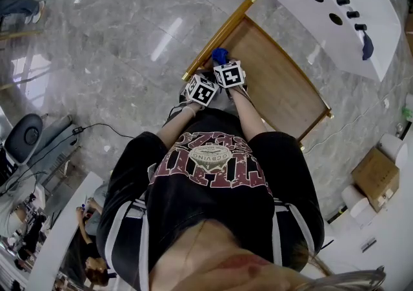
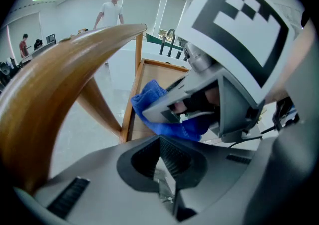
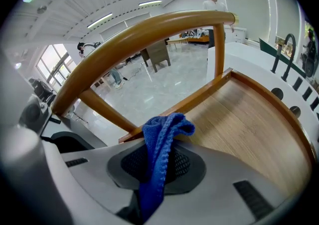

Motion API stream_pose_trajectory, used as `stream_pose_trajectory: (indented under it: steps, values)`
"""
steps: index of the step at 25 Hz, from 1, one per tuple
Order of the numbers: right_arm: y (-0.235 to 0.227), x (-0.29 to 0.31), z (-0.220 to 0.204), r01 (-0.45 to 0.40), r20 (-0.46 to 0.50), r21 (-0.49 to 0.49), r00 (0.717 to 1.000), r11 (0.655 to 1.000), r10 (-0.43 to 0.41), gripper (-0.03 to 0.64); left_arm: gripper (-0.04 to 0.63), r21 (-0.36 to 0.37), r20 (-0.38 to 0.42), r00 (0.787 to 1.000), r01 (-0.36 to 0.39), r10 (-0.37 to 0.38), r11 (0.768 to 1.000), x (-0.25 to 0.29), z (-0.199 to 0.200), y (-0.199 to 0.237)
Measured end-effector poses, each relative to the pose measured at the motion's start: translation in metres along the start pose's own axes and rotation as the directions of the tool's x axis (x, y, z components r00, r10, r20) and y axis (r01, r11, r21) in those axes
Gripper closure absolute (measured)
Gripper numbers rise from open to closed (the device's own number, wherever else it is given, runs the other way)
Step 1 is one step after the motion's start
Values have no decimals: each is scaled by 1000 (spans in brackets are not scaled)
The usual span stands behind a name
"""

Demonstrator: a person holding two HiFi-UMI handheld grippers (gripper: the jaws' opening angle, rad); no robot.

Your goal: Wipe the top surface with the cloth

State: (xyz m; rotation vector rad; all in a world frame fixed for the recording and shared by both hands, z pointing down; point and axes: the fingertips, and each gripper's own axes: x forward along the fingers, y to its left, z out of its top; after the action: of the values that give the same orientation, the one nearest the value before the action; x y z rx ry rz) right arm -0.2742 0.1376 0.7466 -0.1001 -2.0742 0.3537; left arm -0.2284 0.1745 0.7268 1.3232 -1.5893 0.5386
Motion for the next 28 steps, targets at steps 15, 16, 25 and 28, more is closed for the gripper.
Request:
stream_pose_trajectory:
  steps: [15, 16, 25, 28]
  values:
    - [4, -5, -3, -62, 30, -38, 998, 997, 64, 551, 547, -34, 1, 998, -60, 60, 998, 2, 5, 3]
    - [5, -7, -4, -67, 28, -44, 997, 997, 68, 551, 548, -35, 0, 998, -61, 61, 998, 2, 5, 2]
    - [1, -18, -19, -78, 21, -52, 997, 996, 79, 551, 548, -24, -6, 997, -71, 70, 997, 7, 8, -8]
    - [-5, -23, -27, -72, 19, -47, 997, 996, 73, 551, 548, -8, -11, 998, -65, 65, 998, 10, 9, -16]
